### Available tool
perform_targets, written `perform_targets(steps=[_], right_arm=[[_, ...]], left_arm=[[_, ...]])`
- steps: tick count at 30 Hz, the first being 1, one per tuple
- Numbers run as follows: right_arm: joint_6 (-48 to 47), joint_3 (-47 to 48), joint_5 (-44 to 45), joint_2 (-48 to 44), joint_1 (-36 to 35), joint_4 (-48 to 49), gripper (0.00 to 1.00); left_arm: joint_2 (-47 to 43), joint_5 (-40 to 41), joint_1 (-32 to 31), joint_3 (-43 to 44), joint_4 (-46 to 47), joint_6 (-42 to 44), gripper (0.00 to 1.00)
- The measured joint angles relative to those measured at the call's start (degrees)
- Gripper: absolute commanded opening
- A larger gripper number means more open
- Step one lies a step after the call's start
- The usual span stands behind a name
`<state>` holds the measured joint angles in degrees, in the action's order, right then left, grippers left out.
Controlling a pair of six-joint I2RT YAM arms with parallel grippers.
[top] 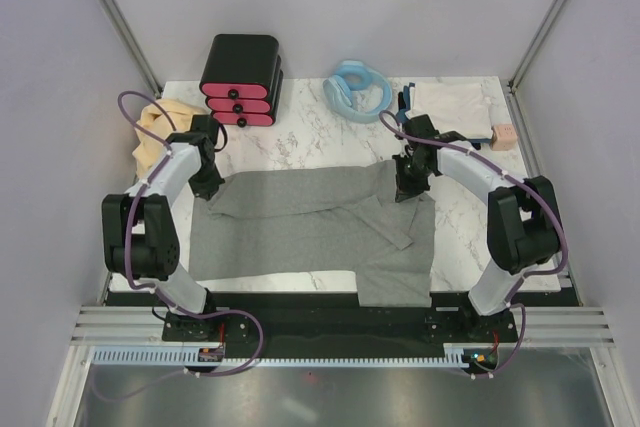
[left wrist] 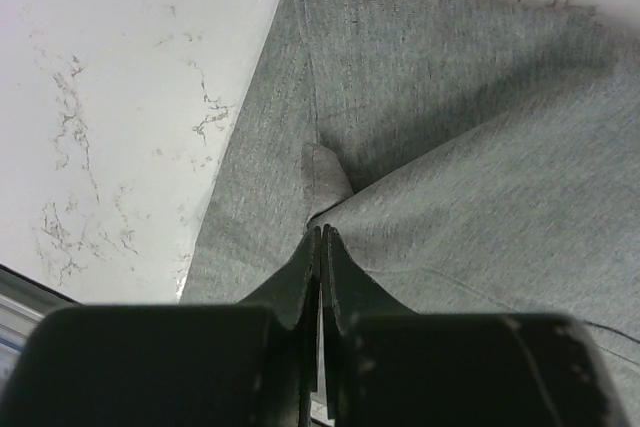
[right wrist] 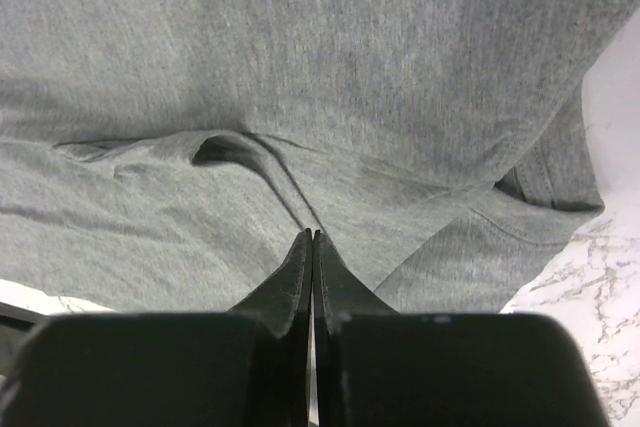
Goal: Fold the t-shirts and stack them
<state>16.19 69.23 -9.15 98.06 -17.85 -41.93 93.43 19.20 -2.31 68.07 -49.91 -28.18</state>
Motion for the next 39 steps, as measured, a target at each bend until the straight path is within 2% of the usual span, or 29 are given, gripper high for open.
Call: perform_targets(steps=[14, 21, 32, 39], right_arm=[[-0.07, 0.66, 3.02, 5.11, 0.00, 3.32, 0.00], [0.31, 5.60, 5.18, 12.33, 0.00, 2.08, 0.00], [0.85, 10.69, 7.04, 15.91, -0.09, -1.90, 0.00], [1.53, 11.17, 6.10, 16.31, 2.25, -2.16, 0.00]], left_arm=[[14.36, 0.39, 0.09, 5.81, 2.29, 0.00, 0.02], [20.39, 2.56, 0.09, 11.15, 1.88, 0.04, 0.02], [24.41, 3.32, 1.53, 16.52, -2.89, 0.26, 0.02], [27.61, 3.26, 3.23, 21.22, -5.95, 1.40, 0.02]])
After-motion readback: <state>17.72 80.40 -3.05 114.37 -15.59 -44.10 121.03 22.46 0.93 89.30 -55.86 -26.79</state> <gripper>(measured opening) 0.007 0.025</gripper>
